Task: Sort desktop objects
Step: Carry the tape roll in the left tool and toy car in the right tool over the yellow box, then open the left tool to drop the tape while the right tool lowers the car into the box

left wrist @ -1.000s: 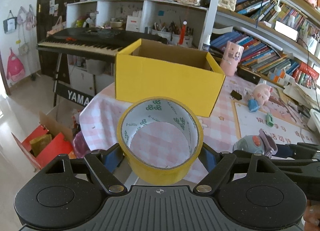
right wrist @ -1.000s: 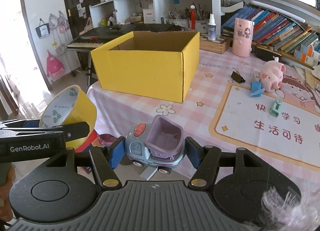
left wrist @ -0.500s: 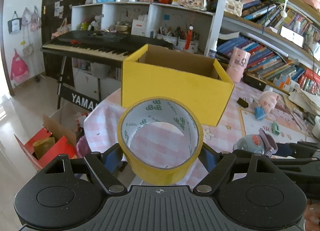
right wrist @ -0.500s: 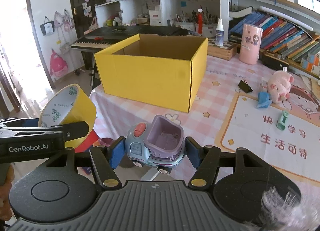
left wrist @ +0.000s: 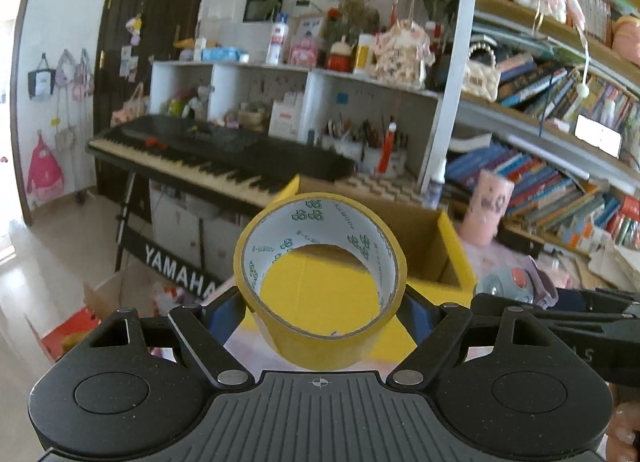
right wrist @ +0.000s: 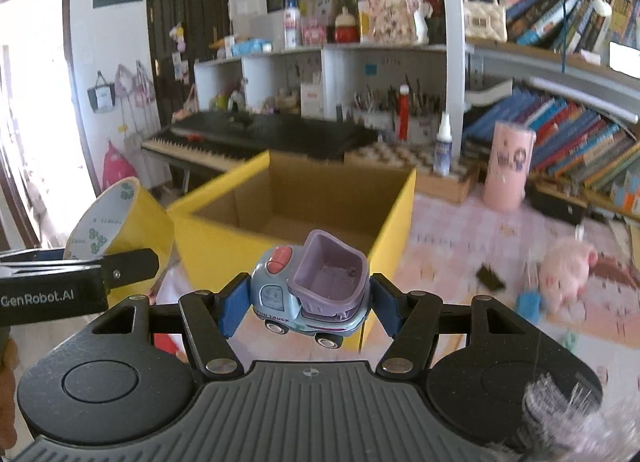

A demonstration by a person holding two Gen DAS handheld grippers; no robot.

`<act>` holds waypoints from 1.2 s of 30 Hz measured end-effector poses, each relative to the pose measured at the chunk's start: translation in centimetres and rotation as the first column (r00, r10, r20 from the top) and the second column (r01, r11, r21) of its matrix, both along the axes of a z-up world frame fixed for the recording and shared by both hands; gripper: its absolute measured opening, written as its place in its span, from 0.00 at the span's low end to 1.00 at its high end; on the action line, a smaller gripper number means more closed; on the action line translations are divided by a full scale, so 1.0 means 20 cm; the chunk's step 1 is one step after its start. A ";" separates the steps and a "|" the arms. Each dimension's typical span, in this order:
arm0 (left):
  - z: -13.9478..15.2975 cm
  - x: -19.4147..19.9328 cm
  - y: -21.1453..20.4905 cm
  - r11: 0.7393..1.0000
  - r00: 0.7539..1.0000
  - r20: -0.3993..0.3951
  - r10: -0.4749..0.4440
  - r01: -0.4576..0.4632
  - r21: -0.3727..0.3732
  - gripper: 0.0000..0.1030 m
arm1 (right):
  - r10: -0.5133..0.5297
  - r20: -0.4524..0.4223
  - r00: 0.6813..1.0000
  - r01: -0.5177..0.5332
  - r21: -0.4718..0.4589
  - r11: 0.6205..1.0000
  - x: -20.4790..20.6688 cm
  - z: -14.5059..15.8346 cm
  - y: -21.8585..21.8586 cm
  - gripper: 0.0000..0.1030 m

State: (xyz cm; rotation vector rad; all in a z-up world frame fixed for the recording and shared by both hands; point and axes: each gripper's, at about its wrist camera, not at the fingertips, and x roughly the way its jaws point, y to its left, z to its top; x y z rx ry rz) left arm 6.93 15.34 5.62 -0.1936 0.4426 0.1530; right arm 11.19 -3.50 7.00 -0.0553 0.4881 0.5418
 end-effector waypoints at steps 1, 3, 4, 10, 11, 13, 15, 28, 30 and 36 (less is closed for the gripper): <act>0.01 0.03 0.00 1.000 1.000 0.008 0.001 -0.001 0.004 0.81 | 0.002 0.008 1.000 -0.002 0.003 1.000 0.03 0.02 0.00 0.60; 0.02 0.09 -0.01 1.000 1.000 0.018 0.002 -0.002 0.010 0.81 | 0.008 0.027 1.000 -0.008 0.007 1.000 0.11 0.06 0.01 0.60; 0.03 0.12 -0.01 1.000 1.000 0.022 0.003 -0.003 0.012 0.81 | 0.012 0.034 0.999 -0.012 0.006 1.000 0.14 0.07 0.01 0.60; 0.04 0.27 -0.03 1.000 0.999 0.033 0.021 -0.022 0.022 0.81 | 0.048 0.053 0.997 -0.047 -0.015 0.999 0.36 0.11 0.03 0.60; 0.03 0.30 -0.03 0.999 0.999 0.032 0.025 -0.026 0.023 0.81 | 0.060 0.053 0.997 -0.059 -0.023 0.998 0.40 0.12 0.03 0.60; 0.03 0.34 -0.04 0.999 0.999 0.027 0.031 -0.032 0.025 0.81 | 0.083 0.048 0.995 -0.081 -0.045 0.996 0.46 0.11 0.04 0.60; 0.02 0.39 -0.05 0.999 0.999 0.020 0.036 -0.037 0.031 0.81 | 0.105 0.042 0.994 -0.103 -0.063 0.993 0.52 0.09 0.05 0.60; -0.06 0.70 -0.11 0.996 0.995 -0.084 0.055 -0.048 0.076 0.81 | 0.320 0.029 0.947 -0.303 -0.252 0.919 0.90 0.01 0.13 0.60; -0.08 0.74 -0.12 0.995 0.993 -0.105 0.062 -0.053 0.080 0.81 | 0.362 0.027 0.932 -0.339 -0.292 0.894 0.94 0.00 0.15 0.60; -0.13 0.84 -0.14 0.994 0.986 -0.151 0.069 -0.055 0.092 0.81 | 0.484 -0.015 0.875 -0.452 -0.386 0.804 1.05 -0.08 0.19 0.60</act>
